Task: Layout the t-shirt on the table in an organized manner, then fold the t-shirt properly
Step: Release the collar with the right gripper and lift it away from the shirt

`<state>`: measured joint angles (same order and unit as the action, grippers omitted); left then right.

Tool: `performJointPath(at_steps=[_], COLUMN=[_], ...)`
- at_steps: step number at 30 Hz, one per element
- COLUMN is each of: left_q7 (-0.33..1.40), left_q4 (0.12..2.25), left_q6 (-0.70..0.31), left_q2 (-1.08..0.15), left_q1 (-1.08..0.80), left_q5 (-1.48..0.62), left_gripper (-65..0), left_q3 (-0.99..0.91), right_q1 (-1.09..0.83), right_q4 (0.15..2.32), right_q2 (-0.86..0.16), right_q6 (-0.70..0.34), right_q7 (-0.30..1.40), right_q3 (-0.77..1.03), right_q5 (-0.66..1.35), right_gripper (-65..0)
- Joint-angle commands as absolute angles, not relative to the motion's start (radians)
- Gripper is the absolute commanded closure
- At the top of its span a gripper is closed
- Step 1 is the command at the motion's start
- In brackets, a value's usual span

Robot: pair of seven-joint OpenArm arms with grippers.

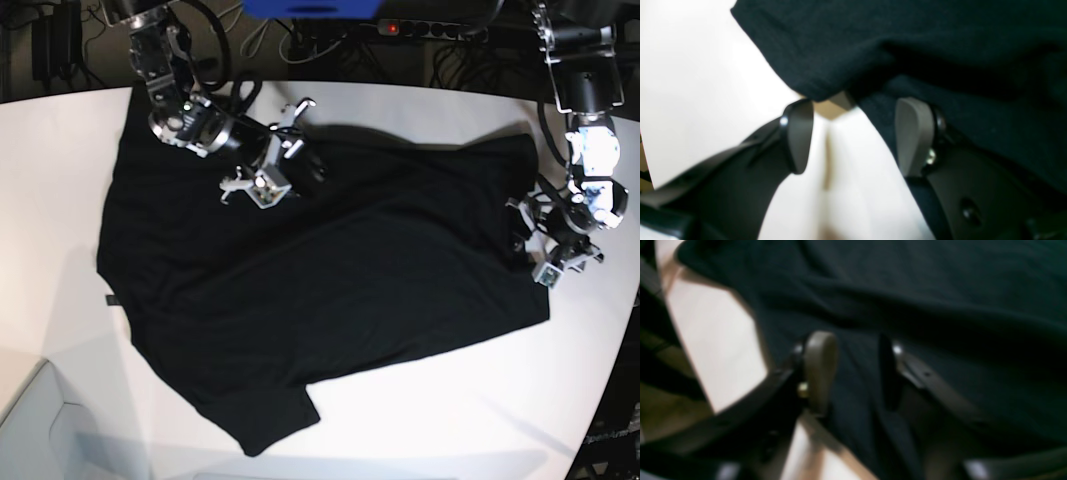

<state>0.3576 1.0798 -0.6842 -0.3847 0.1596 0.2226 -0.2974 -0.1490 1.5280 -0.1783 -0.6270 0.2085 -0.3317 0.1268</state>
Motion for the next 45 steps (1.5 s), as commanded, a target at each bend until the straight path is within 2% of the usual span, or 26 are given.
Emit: performJointPath(at_steps=[1, 9, 16, 21, 23, 24, 28, 35, 40, 45], left_q7=[0.394, 0.395, 0.395, 0.395, 0.395, 0.395, 0.395, 0.395, 0.397, 0.397], left_q4=[1.081, 1.081, 1.081, 1.081, 1.081, 1.081, 1.079, 1.076, 1.072, 1.070], left_q6=[-0.698, -0.698, -0.698, -0.698, -0.698, -0.698, -0.698, -0.698, -0.698, -0.698], left_q2=[-0.392, -0.392, -0.392, -0.392, -0.392, -0.392, -0.392, -0.392, -0.392, -0.389], left_q1=[0.154, 0.151, 0.139, 0.139, 0.139, 0.139, 0.140, 0.148, 0.174, 0.182], left_q5=[0.246, 0.246, 0.246, 0.246, 0.246, 0.246, 0.246, 0.246, 0.248, 0.318], left_gripper=[-38.5, -38.5, -38.5, -38.5, -38.5, -38.5, -38.5, -38.6, -38.8, -38.9], left_q3=[-0.295, -0.297, -0.297, -0.297, -0.297, -0.297, -0.297, -0.297, -0.297, -0.298], right_q1=[-0.140, -0.058, -0.045, -0.030, -0.018, -0.018, -0.018, -0.059, -0.134, -0.213], right_q4=[1.549, 1.544, 1.478, 1.437, 1.434, 1.434, 1.442, 1.452, 1.504, 1.550], right_q2=[-0.191, -0.231, -0.134, -0.101, -0.102, -0.102, -0.101, -0.122, -0.173, -0.243], right_q6=[-0.627, -0.624, -0.622, -0.622, -0.627, -0.627, -0.627, -0.628, -0.628, -0.628], right_q7=[0.183, 0.183, 0.183, 0.183, 0.183, 0.183, 0.183, 0.173, 0.024, -0.051], right_q3=[-0.357, -0.562, -0.575, -0.559, -0.561, -0.562, -0.562, -0.564, -0.564, -0.564], right_q5=[0.140, 0.094, -0.150, -0.160, -0.160, -0.160, -0.160, -0.160, -0.162, -0.162], right_gripper=[-30.0, -32.0, -31.7, -31.1, -27.1, -23.1, 0.0, 0.0, 0.0, 0.0])
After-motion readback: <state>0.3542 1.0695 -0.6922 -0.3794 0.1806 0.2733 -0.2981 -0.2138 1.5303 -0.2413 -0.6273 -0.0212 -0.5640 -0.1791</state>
